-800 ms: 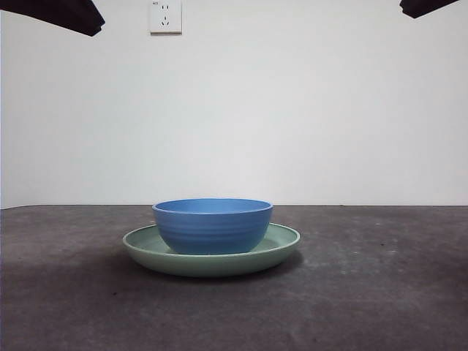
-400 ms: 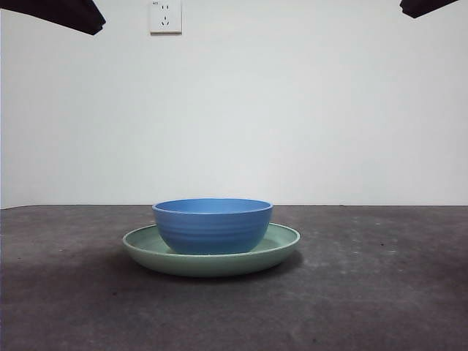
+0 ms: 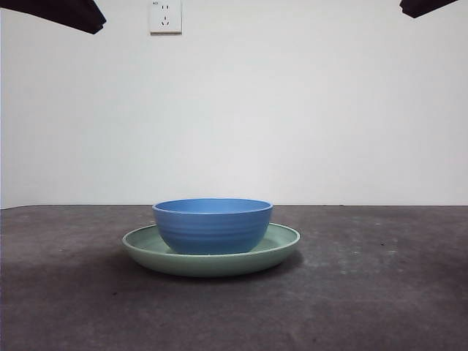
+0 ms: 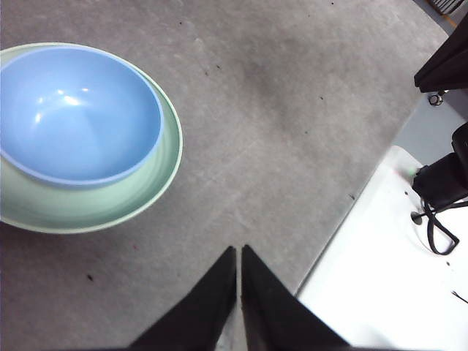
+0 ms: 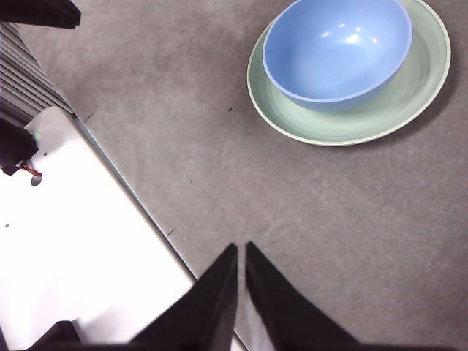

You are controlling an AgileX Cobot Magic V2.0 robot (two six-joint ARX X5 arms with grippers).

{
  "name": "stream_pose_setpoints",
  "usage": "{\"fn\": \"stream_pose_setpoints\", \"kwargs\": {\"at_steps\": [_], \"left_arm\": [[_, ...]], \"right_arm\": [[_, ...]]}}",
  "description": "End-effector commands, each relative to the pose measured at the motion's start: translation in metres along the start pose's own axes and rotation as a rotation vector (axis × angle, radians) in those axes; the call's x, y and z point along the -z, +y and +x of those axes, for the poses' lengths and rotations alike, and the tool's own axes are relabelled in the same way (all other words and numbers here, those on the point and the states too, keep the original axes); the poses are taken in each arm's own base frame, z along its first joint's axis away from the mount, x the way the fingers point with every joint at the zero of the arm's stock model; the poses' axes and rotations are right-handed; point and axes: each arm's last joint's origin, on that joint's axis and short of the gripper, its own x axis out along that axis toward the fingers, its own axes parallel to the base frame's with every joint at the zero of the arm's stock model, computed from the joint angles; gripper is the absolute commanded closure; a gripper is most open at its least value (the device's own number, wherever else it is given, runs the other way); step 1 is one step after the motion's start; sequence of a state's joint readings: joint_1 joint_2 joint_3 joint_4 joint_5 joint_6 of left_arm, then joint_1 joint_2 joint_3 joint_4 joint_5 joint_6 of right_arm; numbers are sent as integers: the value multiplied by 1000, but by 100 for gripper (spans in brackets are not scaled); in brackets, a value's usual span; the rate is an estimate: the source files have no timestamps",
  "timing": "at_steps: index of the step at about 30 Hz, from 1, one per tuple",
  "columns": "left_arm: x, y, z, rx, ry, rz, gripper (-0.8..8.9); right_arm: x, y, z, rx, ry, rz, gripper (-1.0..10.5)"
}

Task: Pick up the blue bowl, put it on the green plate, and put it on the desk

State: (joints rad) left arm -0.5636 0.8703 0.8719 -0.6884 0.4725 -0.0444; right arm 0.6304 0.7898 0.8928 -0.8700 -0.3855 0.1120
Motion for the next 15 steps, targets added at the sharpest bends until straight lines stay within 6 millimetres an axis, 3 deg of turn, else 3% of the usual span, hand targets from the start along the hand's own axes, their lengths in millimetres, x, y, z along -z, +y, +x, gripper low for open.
{"fn": "stream_pose_setpoints", "kwargs": {"at_steps": [1,9,15], "left_arm": [[-7,0,-12,-48,-97,122,803],[-21,14,-71,-429,-527,294,803],[5,23,-95,-783,-709,305,803]], "right_arm": [[-2,1,1,-8,-7,-5,935],[-2,1,1,-7,-7,-5,935],[-2,1,1,-7,-7,-5,935]]}}
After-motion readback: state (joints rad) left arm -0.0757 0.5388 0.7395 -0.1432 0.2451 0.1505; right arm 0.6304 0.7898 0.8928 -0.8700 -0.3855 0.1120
